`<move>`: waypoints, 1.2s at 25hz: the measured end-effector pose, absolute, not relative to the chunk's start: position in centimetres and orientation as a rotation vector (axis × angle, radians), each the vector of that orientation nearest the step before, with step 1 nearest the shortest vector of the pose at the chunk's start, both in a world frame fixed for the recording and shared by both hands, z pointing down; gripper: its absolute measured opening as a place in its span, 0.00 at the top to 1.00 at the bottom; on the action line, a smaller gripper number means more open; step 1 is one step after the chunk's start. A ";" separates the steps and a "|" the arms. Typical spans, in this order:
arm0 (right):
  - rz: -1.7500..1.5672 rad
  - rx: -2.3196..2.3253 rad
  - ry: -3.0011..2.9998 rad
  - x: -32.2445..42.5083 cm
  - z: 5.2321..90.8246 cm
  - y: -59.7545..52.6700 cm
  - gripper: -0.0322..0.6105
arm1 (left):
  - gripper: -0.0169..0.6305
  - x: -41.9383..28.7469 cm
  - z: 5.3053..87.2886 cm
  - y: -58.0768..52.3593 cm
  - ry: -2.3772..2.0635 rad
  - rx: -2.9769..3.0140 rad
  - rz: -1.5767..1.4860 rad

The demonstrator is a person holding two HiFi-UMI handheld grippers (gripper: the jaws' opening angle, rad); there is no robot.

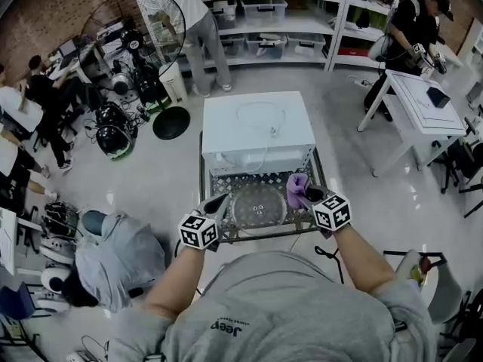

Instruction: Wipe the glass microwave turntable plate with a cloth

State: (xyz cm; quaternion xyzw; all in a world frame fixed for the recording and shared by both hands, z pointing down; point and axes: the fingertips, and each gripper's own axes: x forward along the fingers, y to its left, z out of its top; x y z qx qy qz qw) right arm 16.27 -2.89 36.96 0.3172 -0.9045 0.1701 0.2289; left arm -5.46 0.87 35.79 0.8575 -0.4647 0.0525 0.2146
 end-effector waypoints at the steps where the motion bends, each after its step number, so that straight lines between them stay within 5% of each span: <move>1: 0.468 0.871 -2.488 16.3 37.0 -2.9 0.81 | 0.98 -5.4 35.8 0.8 -1.291 2.377 0.142; 30: 0.416 0.868 -2.456 16.9 36.9 -2.9 0.81 | 0.98 -4.5 35.2 0.8 -1.271 2.393 0.135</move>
